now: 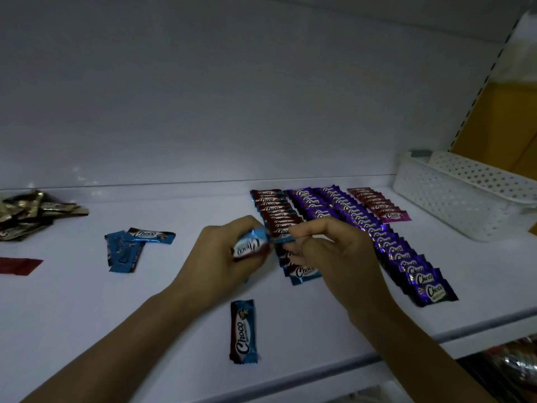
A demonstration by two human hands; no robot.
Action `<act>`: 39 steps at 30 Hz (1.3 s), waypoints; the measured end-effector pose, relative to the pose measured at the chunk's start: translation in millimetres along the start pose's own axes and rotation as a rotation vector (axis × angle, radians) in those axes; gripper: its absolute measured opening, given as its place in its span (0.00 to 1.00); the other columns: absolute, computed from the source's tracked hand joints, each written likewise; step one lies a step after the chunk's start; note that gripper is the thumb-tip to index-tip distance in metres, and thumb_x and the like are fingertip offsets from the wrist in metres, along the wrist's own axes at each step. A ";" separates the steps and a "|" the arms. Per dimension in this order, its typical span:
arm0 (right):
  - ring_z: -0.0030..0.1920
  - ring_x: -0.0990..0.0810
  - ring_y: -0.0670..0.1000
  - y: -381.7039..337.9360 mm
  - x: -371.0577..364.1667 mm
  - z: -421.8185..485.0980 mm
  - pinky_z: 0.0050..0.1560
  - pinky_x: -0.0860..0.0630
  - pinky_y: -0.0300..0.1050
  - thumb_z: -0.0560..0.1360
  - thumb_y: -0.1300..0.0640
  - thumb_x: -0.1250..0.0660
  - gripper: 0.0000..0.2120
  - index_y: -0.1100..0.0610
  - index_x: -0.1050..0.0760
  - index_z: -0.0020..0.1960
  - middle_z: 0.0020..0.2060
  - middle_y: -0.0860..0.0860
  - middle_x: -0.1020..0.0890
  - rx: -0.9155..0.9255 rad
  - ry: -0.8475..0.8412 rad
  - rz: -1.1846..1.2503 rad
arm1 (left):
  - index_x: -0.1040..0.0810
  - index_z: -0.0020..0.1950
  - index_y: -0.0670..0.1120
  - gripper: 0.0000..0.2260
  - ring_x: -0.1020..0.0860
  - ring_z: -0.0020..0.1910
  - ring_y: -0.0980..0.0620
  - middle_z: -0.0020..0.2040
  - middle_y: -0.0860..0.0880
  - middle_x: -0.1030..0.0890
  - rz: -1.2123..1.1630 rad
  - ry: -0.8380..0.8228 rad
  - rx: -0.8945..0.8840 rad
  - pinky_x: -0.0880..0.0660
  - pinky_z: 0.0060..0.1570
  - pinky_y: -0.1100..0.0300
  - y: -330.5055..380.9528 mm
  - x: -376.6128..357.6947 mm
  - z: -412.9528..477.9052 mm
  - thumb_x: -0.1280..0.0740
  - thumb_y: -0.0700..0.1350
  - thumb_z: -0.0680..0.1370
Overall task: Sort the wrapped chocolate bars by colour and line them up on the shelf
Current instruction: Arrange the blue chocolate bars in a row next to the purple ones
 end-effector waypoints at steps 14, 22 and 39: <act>0.34 0.20 0.37 -12.0 34.2 9.6 0.35 0.26 0.28 0.68 0.66 0.27 0.11 0.52 0.20 0.44 0.34 0.42 0.18 -0.030 -0.295 -0.405 | 0.16 0.46 0.42 0.10 0.22 0.29 0.50 0.42 0.46 0.16 0.719 -0.133 -0.737 0.28 0.22 0.62 7.1 5.1 -4.5 0.38 0.38 0.77; 0.36 0.21 0.35 -1.2 56.0 7.6 0.38 0.29 0.28 0.68 0.62 0.25 0.04 0.54 0.16 0.42 0.34 0.39 0.18 -0.019 -0.474 -0.743 | 0.19 0.49 0.43 0.10 0.21 0.30 0.50 0.40 0.48 0.18 0.524 -0.058 -0.457 0.24 0.24 0.56 2.3 2.3 -4.9 0.38 0.46 0.77; 0.46 0.31 0.37 17.0 48.2 14.5 0.55 0.34 0.49 0.69 0.49 0.27 0.04 0.44 0.20 0.42 0.41 0.38 0.23 0.210 -0.349 -0.964 | 0.19 0.51 0.43 0.08 0.23 0.43 0.59 0.43 0.57 0.22 0.348 0.155 -0.145 0.27 0.43 0.70 -12.2 7.8 -1.3 0.27 0.41 0.73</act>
Point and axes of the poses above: each hand's wrist, its own z-axis towards the middle knuckle, its own x-axis out of the back of the hand, y = z × x, the point moved 1 cm from there along z, towards the middle knuckle
